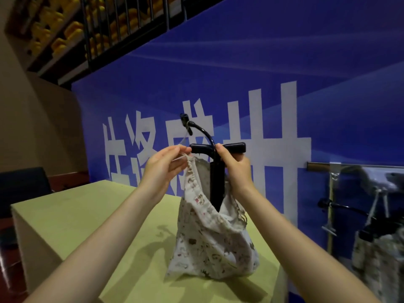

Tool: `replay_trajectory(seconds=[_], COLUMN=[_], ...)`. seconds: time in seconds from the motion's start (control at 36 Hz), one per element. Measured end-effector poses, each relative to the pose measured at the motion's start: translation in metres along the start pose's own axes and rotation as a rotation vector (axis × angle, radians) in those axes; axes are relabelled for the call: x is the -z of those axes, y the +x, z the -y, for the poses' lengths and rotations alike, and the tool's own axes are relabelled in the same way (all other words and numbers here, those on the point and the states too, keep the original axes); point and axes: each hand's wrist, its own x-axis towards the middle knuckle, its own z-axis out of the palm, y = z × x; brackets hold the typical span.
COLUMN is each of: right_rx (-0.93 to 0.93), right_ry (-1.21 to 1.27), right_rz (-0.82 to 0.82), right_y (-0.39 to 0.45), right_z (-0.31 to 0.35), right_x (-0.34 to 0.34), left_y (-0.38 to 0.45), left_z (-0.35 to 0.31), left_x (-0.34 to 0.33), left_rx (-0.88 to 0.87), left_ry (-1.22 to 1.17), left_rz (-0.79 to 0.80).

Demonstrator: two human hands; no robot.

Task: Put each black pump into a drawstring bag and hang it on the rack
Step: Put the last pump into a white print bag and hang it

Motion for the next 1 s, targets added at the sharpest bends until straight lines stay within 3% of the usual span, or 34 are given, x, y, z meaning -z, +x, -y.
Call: replay_trajectory(seconds=[0.14,0.22,0.42,0.61,0.83,1.0], right_rx=[0.005,-0.004,-0.044,-0.095,-0.074,-0.240], right_ry=[0.052,0.032,-0.003,-0.022,-0.287,-0.591], right_rz=[0.020,0.075,0.117,0.219,0.169,0.141], right_y=[0.000,-0.002,0.003,0.007,0.014,0.010], right_z=[-0.003,-0.004,-0.008,-0.004,-0.010,-0.034], right_x=[0.005,0.002,-0.001,0.002,0.015,0.063], left_y=[-0.005,-0.005,0.003,0.016,0.029,0.034], left_z=[0.006,0.003,-0.002,-0.002,0.002,0.008], left_x=[0.003,-0.002,-0.006,-0.015,-0.026,-0.021], left_rx=[0.108,0.077,-0.036,-0.056,-0.080,-0.044], left_ry=[-0.143,-0.166,0.104,0.217,0.302,0.303], left_rz=[-0.035,-0.008,0.120,0.069,0.040,-0.042])
